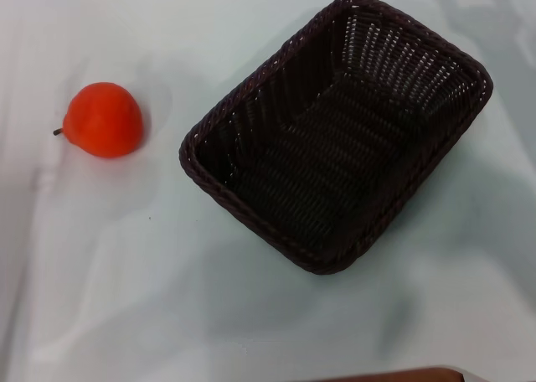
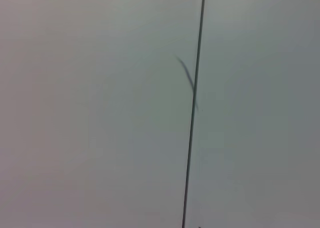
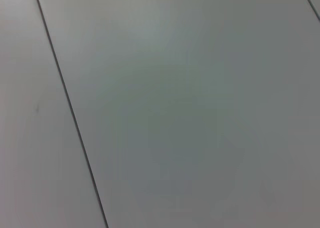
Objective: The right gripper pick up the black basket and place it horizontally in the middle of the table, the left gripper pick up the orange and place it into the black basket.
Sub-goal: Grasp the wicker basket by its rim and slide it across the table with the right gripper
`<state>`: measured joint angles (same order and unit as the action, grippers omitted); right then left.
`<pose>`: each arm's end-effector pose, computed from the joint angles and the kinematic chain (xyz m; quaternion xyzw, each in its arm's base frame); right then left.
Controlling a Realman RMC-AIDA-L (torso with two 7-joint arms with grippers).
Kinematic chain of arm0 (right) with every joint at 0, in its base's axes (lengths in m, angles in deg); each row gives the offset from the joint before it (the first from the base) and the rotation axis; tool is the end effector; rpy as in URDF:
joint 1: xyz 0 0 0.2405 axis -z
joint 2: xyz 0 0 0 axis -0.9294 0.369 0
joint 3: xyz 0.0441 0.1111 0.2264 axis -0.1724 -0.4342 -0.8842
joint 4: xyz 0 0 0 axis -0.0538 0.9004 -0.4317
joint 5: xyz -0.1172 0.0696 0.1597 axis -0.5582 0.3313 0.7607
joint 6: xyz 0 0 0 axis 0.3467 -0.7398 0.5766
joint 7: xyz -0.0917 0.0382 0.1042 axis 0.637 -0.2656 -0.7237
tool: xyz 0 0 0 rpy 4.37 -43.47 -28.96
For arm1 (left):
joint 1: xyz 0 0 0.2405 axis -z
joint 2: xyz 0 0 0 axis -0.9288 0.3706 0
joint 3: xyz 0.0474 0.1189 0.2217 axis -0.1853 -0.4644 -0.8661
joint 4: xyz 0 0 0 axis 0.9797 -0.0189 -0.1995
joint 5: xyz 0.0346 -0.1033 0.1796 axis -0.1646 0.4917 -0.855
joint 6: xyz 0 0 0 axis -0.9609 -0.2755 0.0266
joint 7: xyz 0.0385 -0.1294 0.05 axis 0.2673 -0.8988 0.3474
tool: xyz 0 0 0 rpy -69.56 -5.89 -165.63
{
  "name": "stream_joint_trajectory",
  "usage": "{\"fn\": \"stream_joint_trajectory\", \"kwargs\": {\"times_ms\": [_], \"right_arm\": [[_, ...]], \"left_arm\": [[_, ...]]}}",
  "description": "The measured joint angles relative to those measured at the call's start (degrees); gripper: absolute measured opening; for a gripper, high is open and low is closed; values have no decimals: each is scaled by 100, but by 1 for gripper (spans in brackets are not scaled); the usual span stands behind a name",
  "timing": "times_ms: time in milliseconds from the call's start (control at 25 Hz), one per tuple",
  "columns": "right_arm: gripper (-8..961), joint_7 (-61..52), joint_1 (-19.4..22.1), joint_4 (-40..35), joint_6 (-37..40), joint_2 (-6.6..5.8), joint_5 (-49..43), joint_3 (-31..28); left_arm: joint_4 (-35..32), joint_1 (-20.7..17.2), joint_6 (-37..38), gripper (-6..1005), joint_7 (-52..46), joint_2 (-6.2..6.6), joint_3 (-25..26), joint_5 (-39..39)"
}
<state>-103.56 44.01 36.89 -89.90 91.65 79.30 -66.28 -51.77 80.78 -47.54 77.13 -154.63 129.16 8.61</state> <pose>0.3423 0.3106 0.0491 -0.2864 -0.6054 -0.5653 0.4816 -0.3451 0.2431 -0.0082 -0.6375 -0.2332 -0.3788 0.6291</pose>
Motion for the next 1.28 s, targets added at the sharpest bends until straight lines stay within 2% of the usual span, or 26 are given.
{"fn": "stream_joint_trajectory", "kwargs": {"times_ms": [480,600,720,840,1040,1160,1280], "right_arm": [[732,-306,16,-119,-22,-24,1,148],[733,-1074,25,-736,-74,-32,-3,748],[733,-2531,103,-1957,-39,-40,-263,1570],[733,-4434,107,-3371,27,-119,-1131,2027],[732,-7171,-280,-5125,-308,-410,-3157,2305],[731,-8092,-668,-5875,-720,-545,-4357,2372],[733,-8775,-1191,-6164,-1217,-723,-5534,2484]], "left_arm": [[-1,-15,0,878,1,0,17,13],[0,-14,-18,877,1,1,27,16],[10,-3,-19,877,0,7,29,18],[18,3,-19,877,0,9,34,18],[48,8,-33,877,-12,9,26,18],[61,12,-46,877,-22,9,21,18],[62,17,-70,877,-12,8,4,-7]]}}
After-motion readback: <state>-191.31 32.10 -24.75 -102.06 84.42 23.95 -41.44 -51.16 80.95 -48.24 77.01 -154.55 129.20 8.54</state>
